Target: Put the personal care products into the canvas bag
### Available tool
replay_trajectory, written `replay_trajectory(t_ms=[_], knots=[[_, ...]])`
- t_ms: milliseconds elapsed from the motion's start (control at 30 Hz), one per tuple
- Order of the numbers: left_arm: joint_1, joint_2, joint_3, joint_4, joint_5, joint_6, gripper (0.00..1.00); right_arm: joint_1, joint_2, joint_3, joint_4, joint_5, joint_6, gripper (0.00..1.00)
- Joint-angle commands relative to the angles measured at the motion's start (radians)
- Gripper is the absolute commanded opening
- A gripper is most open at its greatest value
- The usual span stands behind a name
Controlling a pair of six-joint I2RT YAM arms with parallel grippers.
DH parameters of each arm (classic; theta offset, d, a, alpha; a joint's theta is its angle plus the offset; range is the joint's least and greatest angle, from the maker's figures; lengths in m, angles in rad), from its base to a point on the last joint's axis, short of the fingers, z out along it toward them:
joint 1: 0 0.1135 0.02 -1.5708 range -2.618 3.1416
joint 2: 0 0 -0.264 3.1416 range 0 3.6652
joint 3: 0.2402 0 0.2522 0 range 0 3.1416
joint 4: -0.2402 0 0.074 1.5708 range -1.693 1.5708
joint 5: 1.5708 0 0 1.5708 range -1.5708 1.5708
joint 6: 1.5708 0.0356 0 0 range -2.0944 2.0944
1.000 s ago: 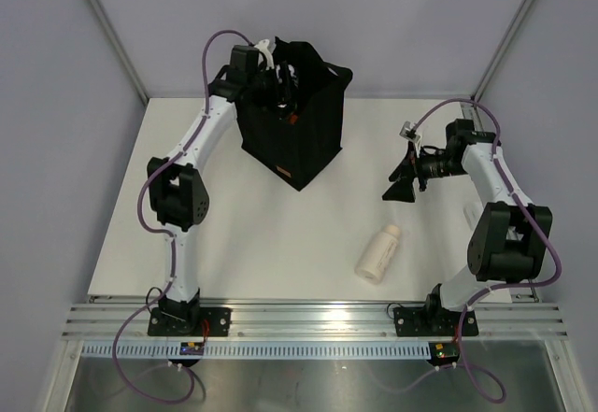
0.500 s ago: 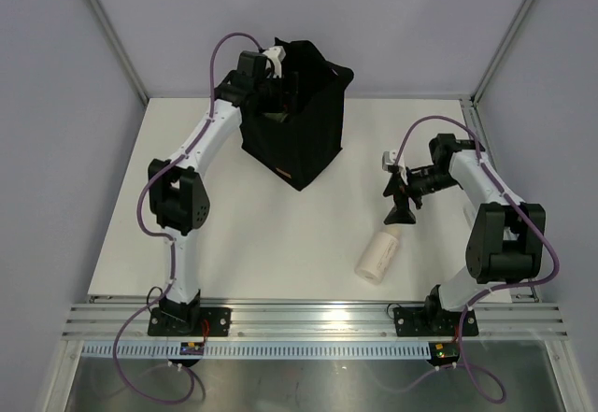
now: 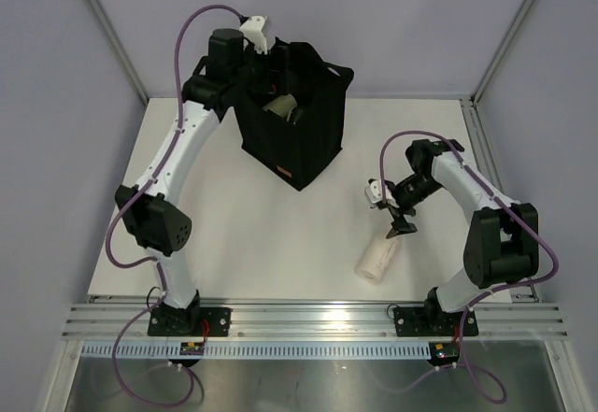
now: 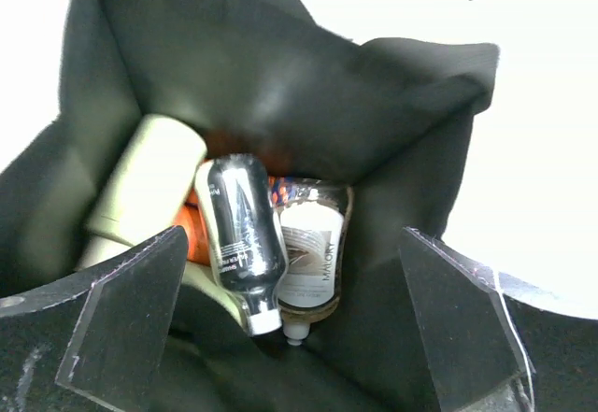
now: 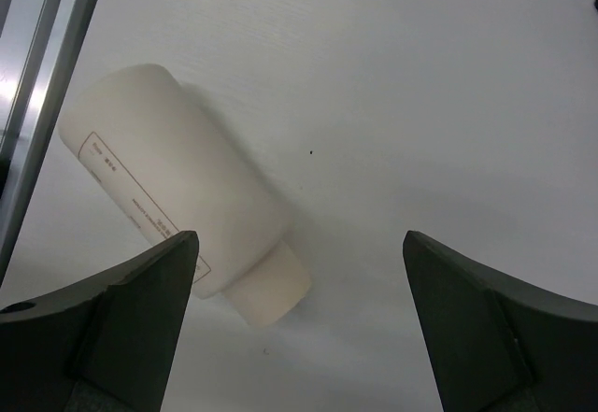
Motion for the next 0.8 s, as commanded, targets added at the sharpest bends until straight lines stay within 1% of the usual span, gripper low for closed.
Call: replay_trajectory(t_ms=[0, 33, 67, 100, 133, 167, 200, 233, 267, 300, 400, 433, 467, 500, 533, 567, 633, 700, 767], knots=[[0.006, -0.194, 0.043, 0.018, -0.017, 0.071, 0.99, 0.073, -0.009, -0.014, -0.140, 0.143, -0.295, 0.99], [0.012, -0.226, -0.008, 0.009, -0.028, 0.092, 0.99, 0.083, -0.012, -0.044, -0.137, 0.165, -0.304, 0.99], [0.013, -0.303, -0.048, 0.010, -0.055, 0.100, 0.99, 0.092, -0.008, -0.058, -0.132, 0.202, -0.327, 0.99], [0.015, -0.344, -0.093, 0.011, -0.067, 0.112, 0.99, 0.097, -0.006, -0.072, -0.135, 0.217, -0.342, 1.00], [0.024, -0.389, -0.202, 0.025, -0.081, 0.117, 0.99, 0.100, -0.003, -0.092, -0.137, 0.230, -0.356, 1.00], [0.026, -0.433, -0.259, 0.031, -0.095, 0.121, 0.99, 0.100, -0.001, -0.101, -0.138, 0.242, -0.374, 1.00], [0.029, -0.522, -0.314, 0.038, -0.124, 0.123, 0.99, 0.103, -0.003, -0.110, -0.137, 0.263, -0.382, 1.00], [0.036, -0.567, -0.421, 0.048, -0.138, 0.123, 0.99, 0.112, -0.001, -0.124, -0.126, 0.273, -0.385, 1.00], [0.039, -0.610, -0.472, 0.051, -0.165, 0.120, 0.99, 0.118, -0.006, -0.133, -0.114, 0.288, -0.384, 0.99], [0.044, -0.689, -0.518, 0.051, -0.181, 0.109, 0.99, 0.127, -0.009, -0.155, -0.097, 0.294, -0.380, 1.00], [0.059, -0.803, -0.687, 0.054, -0.232, 0.063, 0.99, 0.178, -0.014, -0.190, -0.026, 0.299, -0.325, 1.00], [0.062, -0.873, -0.729, 0.056, -0.238, 0.048, 0.99, 0.214, -0.008, -0.199, 0.015, 0.299, -0.274, 1.00], [0.064, -0.904, -0.811, 0.061, -0.238, 0.019, 0.99, 0.239, -0.008, -0.210, 0.055, 0.320, -0.231, 0.99], [0.068, -0.934, -0.850, 0.062, -0.265, 0.000, 0.99, 0.256, -0.006, -0.231, 0.093, 0.326, -0.206, 0.99], [0.070, -0.982, -0.887, 0.062, -0.272, -0.019, 0.99, 0.268, 0.003, -0.233, 0.133, 0.328, -0.163, 0.85], [0.072, -1.003, -0.951, 0.061, -0.276, -0.058, 0.99, 0.293, 0.011, -0.229, 0.142, 0.334, -0.140, 0.81], [0.073, -1.058, -1.008, 0.065, -0.279, -0.095, 0.99, 0.319, 0.025, -0.216, 0.170, 0.348, -0.066, 0.78], [0.075, -1.089, -1.075, 0.074, -0.282, -0.133, 0.99, 0.351, 0.014, -0.238, 0.205, 0.389, -0.029, 0.80], [0.075, -1.121, -1.103, 0.073, -0.290, -0.158, 0.99, 0.392, -0.009, -0.271, 0.277, 0.458, 0.040, 0.88]])
